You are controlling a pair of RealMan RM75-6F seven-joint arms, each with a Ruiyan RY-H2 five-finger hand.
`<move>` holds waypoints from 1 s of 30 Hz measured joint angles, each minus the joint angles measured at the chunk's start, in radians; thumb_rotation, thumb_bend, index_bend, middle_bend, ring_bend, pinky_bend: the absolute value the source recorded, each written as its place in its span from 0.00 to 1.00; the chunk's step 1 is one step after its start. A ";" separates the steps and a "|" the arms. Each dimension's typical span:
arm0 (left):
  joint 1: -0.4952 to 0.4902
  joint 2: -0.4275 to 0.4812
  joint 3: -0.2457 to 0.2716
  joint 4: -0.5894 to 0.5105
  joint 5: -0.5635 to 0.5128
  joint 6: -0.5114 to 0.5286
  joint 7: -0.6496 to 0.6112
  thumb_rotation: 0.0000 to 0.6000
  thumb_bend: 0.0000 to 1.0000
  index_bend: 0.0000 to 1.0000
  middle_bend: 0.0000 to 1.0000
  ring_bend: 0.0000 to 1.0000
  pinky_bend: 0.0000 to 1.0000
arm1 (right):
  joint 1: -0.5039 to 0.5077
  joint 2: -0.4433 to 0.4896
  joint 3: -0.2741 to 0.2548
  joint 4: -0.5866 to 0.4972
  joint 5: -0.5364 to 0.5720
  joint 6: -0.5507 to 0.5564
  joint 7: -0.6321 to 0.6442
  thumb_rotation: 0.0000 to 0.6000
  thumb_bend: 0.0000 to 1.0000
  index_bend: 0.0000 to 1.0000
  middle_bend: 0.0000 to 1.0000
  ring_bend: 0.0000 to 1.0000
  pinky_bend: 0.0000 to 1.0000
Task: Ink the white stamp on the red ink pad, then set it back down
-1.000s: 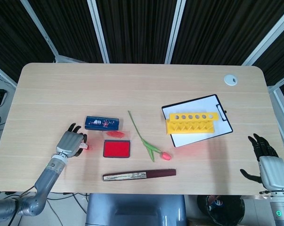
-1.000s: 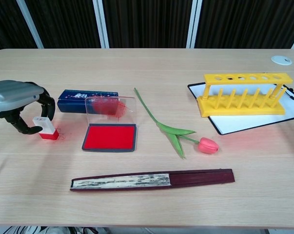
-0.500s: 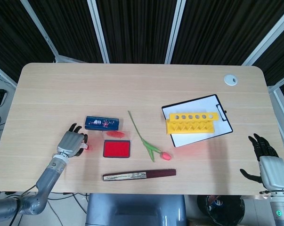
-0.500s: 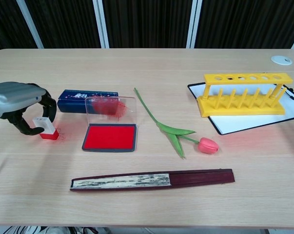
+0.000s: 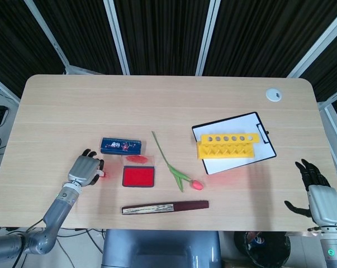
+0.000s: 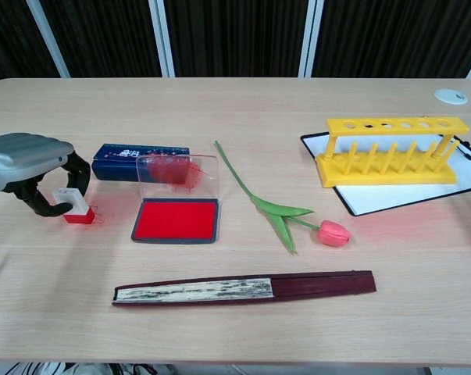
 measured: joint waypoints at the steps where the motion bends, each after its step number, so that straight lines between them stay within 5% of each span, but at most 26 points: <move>1: 0.000 0.000 0.000 0.000 0.002 0.002 0.000 1.00 0.40 0.56 0.56 0.20 0.17 | 0.000 0.000 0.000 0.000 0.000 0.000 0.000 1.00 0.22 0.02 0.00 0.00 0.19; 6: 0.004 0.006 -0.003 -0.011 0.017 0.017 -0.004 1.00 0.43 0.59 0.58 0.26 0.26 | 0.000 0.001 0.000 0.000 0.000 0.000 0.001 1.00 0.22 0.02 0.00 0.00 0.19; 13: 0.008 0.028 -0.009 -0.063 0.051 0.038 -0.017 1.00 0.48 0.65 0.65 0.46 0.55 | 0.000 0.001 0.000 -0.001 -0.003 0.001 0.002 1.00 0.23 0.02 0.00 0.00 0.19; 30: -0.031 0.034 -0.029 -0.205 0.034 0.055 0.098 1.00 0.48 0.67 0.67 0.50 0.58 | -0.001 0.002 0.001 0.000 -0.008 0.005 0.013 1.00 0.23 0.02 0.00 0.00 0.19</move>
